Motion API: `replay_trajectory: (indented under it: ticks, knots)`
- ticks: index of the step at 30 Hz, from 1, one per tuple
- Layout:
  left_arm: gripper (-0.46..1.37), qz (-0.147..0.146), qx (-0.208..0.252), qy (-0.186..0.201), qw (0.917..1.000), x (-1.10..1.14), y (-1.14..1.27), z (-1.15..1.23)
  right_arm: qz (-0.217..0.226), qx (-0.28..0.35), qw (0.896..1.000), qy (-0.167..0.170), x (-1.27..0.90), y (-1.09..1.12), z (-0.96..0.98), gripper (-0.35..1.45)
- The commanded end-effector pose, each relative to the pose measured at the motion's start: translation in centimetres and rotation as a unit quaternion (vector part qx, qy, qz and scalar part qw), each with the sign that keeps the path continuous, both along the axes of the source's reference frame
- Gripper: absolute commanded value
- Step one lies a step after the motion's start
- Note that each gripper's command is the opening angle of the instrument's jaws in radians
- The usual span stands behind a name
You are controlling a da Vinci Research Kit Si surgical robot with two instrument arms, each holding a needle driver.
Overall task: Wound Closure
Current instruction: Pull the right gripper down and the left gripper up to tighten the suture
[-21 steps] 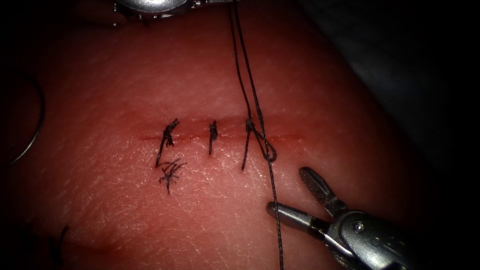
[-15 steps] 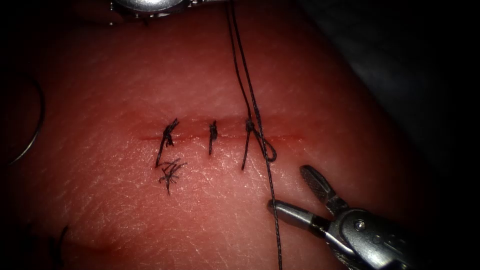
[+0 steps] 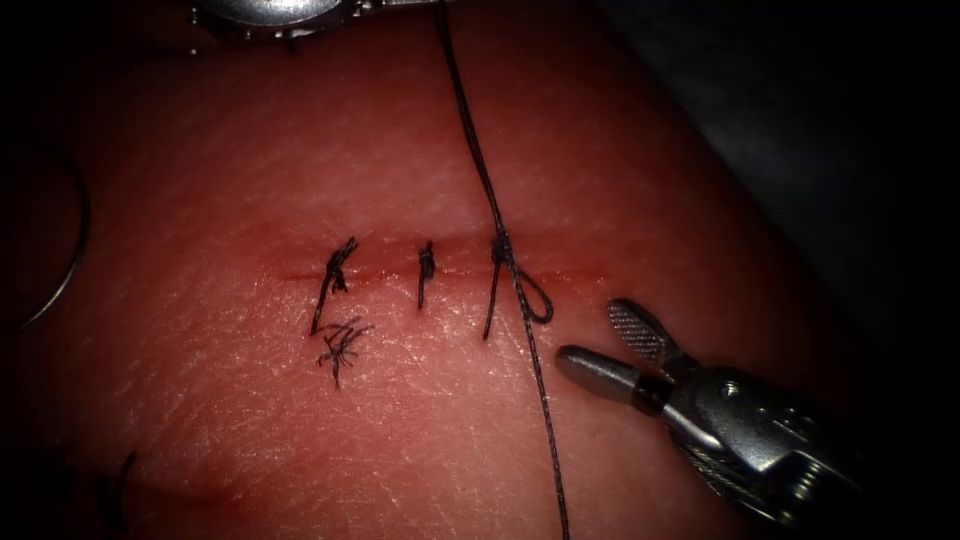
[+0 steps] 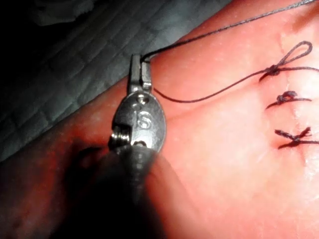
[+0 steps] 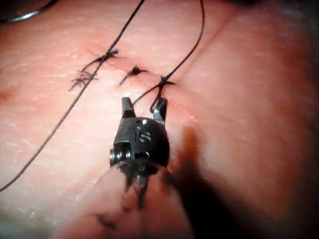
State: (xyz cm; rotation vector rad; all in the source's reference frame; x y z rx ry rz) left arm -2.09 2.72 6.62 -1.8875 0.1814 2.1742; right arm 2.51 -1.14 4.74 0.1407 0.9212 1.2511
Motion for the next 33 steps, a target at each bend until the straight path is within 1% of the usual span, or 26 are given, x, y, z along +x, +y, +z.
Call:
replay_trajectory:
  ticks: [1, 9, 14, 20, 24, 28, 33]
  knots:
    - [-0.35, 0.007, -0.002, -0.004, 1.0000, 0.00, -0.01, -0.01, -0.001, 0.000, 1.000, -0.002, 0.01, 0.01, 0.02, 0.36]
    - [-0.35, 0.025, -0.008, -0.021, 0.9994, -0.02, -0.09, -0.15, 0.002, 0.003, 1.000, -0.012, 0.09, 0.13, 0.20, 0.39]
    - [-0.35, 0.031, -0.011, -0.027, 0.9991, -0.02, -0.11, -0.18, -0.001, 0.005, 1.000, -0.013, 0.22, 0.14, 0.31, 0.39]
    - [-0.35, 0.032, -0.012, -0.028, 0.9990, 0.01, -0.12, -0.17, -0.009, 0.006, 1.000, -0.015, 0.39, 0.10, 0.44, 0.39]
    - [-0.35, 0.034, -0.012, -0.029, 0.9989, 0.03, -0.13, -0.17, -0.010, 0.005, 1.000, -0.011, 0.42, 0.10, 0.47, 0.39]
    - [-0.35, 0.035, -0.013, -0.030, 0.9989, 0.06, -0.14, -0.17, -0.011, 0.009, 1.000, -0.010, 0.41, 0.13, 0.44, 0.38]
    - [-0.35, 0.036, -0.016, -0.029, 0.9988, 0.05, -0.14, -0.15, -0.010, 0.010, 1.000, -0.010, 0.41, 0.14, 0.42, 0.33]
